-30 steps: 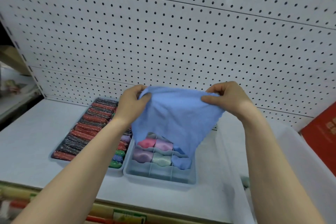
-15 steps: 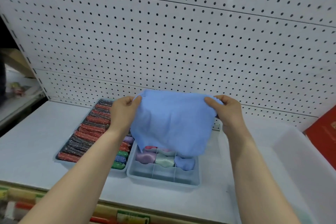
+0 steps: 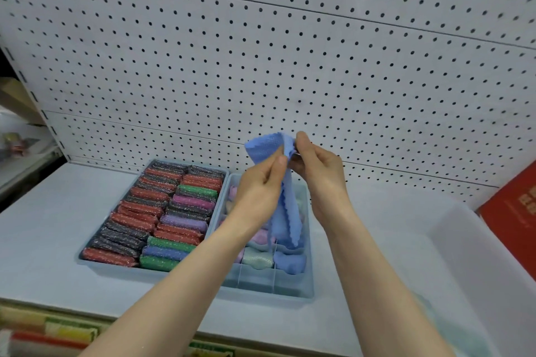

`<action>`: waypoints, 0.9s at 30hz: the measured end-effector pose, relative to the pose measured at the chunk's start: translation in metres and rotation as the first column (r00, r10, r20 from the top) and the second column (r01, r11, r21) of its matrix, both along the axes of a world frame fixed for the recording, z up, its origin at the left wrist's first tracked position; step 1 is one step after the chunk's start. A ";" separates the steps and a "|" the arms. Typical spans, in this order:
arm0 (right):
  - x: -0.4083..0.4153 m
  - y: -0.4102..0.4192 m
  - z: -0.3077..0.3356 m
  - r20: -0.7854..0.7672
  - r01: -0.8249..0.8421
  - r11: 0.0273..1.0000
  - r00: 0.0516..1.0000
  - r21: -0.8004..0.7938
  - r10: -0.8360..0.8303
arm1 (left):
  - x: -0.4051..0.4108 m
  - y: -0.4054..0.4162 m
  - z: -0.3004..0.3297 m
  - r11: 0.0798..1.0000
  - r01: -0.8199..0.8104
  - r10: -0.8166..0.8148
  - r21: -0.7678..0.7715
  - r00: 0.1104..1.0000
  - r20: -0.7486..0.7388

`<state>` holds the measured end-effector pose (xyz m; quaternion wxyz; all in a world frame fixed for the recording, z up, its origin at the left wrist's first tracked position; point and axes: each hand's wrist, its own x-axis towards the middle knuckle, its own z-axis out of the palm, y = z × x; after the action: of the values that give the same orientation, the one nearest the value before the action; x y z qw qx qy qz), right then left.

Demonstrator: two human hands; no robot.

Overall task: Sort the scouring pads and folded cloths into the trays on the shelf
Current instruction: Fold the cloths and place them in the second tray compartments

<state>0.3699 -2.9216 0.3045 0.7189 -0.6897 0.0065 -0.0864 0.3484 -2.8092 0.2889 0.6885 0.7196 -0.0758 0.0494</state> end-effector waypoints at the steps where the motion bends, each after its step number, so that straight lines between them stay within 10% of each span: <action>1: 0.000 -0.001 -0.001 -0.001 0.009 1.000 1.000 -0.008 -0.009 | 0.000 0.000 -0.002 0.996 0.045 -0.047 0.072 0.999 0.024; 5: 0.003 -0.010 -0.005 -0.008 0.054 0.996 0.998 -0.071 -0.054 | -0.001 0.004 -0.011 0.974 0.084 -0.096 0.211 0.994 0.046; 10: 0.001 -0.031 0.013 -0.002 -0.185 0.974 0.982 -0.132 0.187 | 0.010 0.027 -0.011 0.943 -0.303 0.271 0.140 0.940 0.206; 14: -0.003 -0.046 0.037 0.029 -0.348 0.928 0.935 -0.135 0.354 | 0.031 0.044 0.004 1.000 0.004 0.000 0.024 0.984 -0.180; 27: -0.009 -0.067 0.039 0.041 -0.097 0.923 0.992 -0.373 0.121 | 0.020 0.042 0.036 0.993 0.027 -0.026 -0.112 1.000 0.014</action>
<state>0.3605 -2.9884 0.3433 0.5795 -0.8090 -0.0710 -0.0679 0.3684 -2.7670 0.3249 0.7278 0.6785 -0.0869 0.0489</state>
